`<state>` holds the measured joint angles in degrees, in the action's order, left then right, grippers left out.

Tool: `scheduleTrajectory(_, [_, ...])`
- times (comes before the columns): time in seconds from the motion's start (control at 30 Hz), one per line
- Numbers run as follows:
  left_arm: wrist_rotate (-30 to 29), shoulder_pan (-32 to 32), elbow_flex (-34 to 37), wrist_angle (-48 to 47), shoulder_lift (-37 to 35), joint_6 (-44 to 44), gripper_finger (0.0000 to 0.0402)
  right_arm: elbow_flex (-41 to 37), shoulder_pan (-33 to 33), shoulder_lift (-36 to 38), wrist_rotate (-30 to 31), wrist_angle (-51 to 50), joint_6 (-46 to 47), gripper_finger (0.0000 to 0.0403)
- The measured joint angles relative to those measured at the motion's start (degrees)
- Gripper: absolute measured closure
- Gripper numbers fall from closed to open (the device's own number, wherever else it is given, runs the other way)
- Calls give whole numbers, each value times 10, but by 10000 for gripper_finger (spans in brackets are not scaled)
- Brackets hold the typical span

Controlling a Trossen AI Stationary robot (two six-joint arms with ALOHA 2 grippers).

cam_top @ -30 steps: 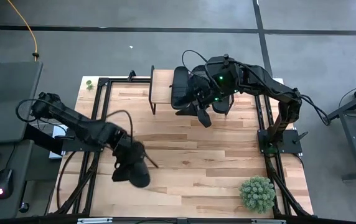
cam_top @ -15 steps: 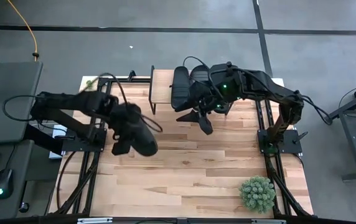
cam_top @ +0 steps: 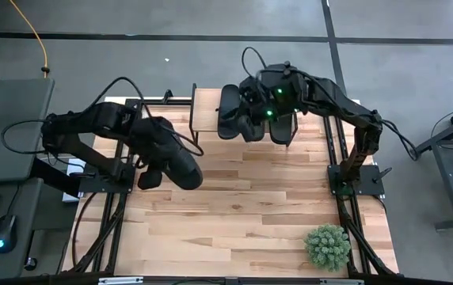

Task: Pick and place slides into the shelf
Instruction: Put the black slide on the shelf

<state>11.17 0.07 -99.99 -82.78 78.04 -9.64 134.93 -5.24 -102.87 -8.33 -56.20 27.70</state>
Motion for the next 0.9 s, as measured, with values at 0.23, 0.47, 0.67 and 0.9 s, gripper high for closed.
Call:
scheduleTrajectory(0.23, [-57,-33,-50,-72,65,59,397,0,-35,-16,-53,19,40,245])
scheduleTrajectory(0.47, [-65,-30,-116,-72,109,107,397,0,-55,-40,-104,73,70,245])
scheduleTrajectory(0.67, [-72,-31,-170,-72,133,129,393,0,-64,-63,-119,95,76,245])
scheduleTrajectory(0.9, [-75,-30,-184,-72,143,154,395,0,-64,-79,-122,125,83,243])
